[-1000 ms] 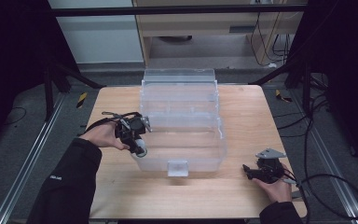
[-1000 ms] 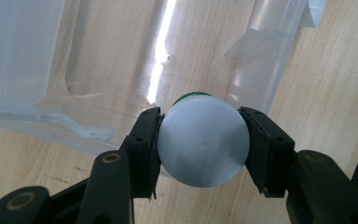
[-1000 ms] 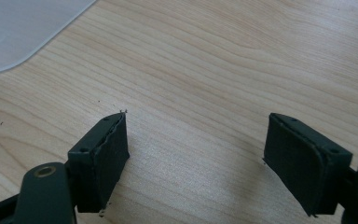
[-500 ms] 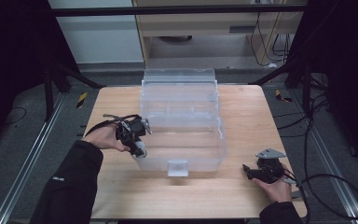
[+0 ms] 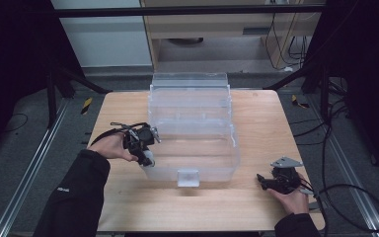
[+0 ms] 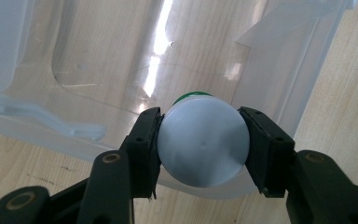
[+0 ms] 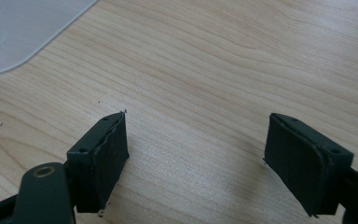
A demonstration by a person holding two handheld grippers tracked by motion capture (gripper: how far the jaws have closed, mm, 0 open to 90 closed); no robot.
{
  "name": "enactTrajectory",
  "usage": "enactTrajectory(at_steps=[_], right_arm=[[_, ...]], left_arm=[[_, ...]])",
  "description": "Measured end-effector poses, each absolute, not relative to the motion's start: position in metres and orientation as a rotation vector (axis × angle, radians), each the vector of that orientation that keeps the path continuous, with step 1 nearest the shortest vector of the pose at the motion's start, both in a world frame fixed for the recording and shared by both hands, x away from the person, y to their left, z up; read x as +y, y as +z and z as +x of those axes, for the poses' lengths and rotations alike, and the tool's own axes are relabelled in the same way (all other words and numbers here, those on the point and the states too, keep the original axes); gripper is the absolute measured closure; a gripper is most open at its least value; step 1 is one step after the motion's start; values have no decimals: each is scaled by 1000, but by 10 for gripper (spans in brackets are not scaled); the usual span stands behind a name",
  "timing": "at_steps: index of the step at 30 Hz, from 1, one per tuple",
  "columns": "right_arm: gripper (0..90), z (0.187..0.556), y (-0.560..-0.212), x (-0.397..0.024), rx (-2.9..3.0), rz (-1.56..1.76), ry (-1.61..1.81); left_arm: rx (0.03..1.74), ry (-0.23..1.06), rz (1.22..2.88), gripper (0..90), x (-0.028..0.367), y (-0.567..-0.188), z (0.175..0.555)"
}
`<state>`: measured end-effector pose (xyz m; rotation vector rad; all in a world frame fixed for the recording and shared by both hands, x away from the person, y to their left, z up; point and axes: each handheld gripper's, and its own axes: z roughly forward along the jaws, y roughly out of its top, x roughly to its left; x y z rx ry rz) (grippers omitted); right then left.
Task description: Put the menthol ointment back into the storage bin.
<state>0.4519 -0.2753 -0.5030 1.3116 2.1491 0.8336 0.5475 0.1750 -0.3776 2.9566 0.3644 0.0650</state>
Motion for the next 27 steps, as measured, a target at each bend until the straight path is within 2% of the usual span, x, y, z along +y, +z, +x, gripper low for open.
enactTrajectory(at_steps=[27], right_arm=[[208, 452, -503, -275, 2151, 1308, 833]], left_arm=[[386, 53, 2947, 500, 177, -393, 548]])
